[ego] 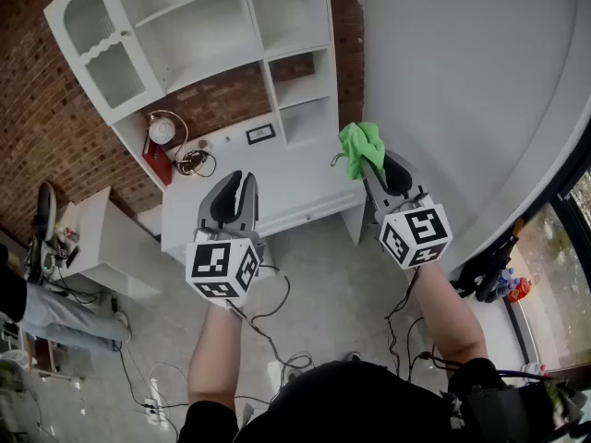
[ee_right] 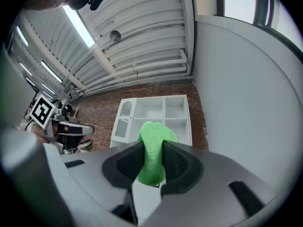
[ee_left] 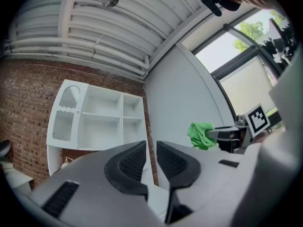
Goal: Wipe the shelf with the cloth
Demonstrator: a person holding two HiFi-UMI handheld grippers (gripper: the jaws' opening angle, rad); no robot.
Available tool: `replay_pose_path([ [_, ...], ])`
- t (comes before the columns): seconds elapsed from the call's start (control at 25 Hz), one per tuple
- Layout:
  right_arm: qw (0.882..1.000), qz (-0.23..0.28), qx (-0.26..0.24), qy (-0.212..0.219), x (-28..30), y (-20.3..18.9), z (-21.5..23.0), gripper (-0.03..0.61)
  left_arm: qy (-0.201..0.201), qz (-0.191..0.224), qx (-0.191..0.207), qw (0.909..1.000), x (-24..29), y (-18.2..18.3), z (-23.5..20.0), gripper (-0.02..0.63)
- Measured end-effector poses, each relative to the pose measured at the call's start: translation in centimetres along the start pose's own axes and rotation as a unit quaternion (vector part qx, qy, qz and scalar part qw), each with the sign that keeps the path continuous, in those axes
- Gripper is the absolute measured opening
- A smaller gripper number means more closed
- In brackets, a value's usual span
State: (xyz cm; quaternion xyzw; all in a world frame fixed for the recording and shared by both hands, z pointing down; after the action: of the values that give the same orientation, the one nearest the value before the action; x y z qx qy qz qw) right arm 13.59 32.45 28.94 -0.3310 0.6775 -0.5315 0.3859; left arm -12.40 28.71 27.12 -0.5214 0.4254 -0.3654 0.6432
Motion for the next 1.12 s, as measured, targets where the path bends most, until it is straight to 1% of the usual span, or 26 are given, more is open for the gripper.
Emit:
replay_pose_path([
  [0.32,1.0,-0.006,-0.001,0.02,-2.3,-0.3,1.0,0.084,0.006,-0.001,0.001,1.0,-0.7,0.4,3.1,0.069],
  [0.56,0.999,0.0,0.003,0.036,-3.3,-0.8,1.6,0.087,0.013,-0.011,0.0,0.9999,-1.1,-0.5,5.0,0.069],
  [0.72,0.999,0.007,0.01,0.051,-2.8,-1.1,1.6,0.1,0.02,-0.025,0.0,0.9995,-1.3,-1.6,4.7,0.069],
  [0.92,0.998,0.01,0.006,0.064,-1.1,-2.3,1.6,0.101,0.023,-0.042,0.001,0.9989,0.0,-3.5,3.4,0.069],
  [1.12,0.998,0.001,0.006,0.059,1.7,-3.4,2.2,0.1,0.012,-0.035,-0.009,0.9993,3.0,-4.6,1.4,0.069],
])
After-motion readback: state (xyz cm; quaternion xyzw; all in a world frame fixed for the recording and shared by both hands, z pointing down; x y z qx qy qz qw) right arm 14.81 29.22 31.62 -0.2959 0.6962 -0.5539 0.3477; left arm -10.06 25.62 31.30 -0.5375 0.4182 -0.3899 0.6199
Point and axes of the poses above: the fingertips, and each gripper's own axes: x forward along the fingers, z to its right, y out of its top, the point moved 6 cm from there along -x, backward along the fingers, and after that the axes turned 15 degrees about y, right-handed, at the moved point
